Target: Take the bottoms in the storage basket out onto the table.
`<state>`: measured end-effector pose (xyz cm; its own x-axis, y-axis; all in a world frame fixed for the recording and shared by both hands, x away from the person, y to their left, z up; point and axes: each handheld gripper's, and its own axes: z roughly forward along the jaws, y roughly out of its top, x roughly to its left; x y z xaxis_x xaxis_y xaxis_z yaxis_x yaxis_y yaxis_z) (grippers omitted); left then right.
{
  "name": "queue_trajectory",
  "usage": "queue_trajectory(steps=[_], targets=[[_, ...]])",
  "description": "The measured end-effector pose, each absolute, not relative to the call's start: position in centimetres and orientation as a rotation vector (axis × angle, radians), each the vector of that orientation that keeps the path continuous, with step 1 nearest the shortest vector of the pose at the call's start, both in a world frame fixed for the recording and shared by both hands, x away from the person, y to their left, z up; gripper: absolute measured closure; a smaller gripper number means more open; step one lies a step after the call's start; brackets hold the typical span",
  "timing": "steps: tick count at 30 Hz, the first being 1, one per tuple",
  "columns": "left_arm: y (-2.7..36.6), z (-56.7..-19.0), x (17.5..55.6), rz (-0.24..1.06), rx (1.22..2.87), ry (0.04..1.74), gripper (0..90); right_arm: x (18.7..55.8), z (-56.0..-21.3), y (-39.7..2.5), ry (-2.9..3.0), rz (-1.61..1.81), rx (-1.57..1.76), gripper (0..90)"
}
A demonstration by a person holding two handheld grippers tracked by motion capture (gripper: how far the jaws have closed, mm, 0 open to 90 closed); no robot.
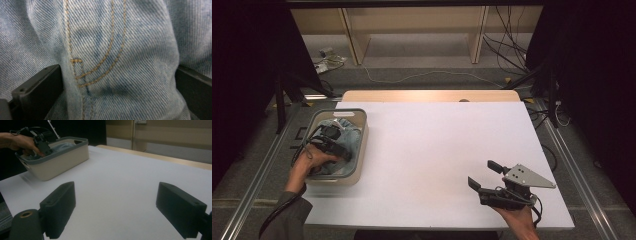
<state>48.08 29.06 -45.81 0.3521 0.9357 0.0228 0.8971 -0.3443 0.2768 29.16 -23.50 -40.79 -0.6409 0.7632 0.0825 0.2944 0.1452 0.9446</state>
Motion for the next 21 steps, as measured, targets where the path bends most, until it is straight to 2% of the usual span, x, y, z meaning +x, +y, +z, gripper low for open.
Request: queue_trajectory(steps=[3, 6, 17, 21], targets=[[29.2, -45.8, 48.1, 0.256, 2.382, 1.657, 0.7, 29.2, -40.8, -23.5, 2.009, 1.501, 1.016, 17.3], [29.4, -45.7, 48.1, 0.234, 2.362, 1.645, 6.2, 29.1, -40.8, -23.6, 2.010, 1.499, 1.015, 17.3], [30.7, -45.0, 47.6, 0.218, 2.273, 1.577, 46.9, 29.2, -40.7, -23.6, 2.009, 1.509, 1.017, 17.5], [31.0, -44.8, 47.4, 0.214, 2.250, 1.562, 52.6, 29.2, -40.7, -23.6, 2.009, 1.508, 1.017, 17.7]])
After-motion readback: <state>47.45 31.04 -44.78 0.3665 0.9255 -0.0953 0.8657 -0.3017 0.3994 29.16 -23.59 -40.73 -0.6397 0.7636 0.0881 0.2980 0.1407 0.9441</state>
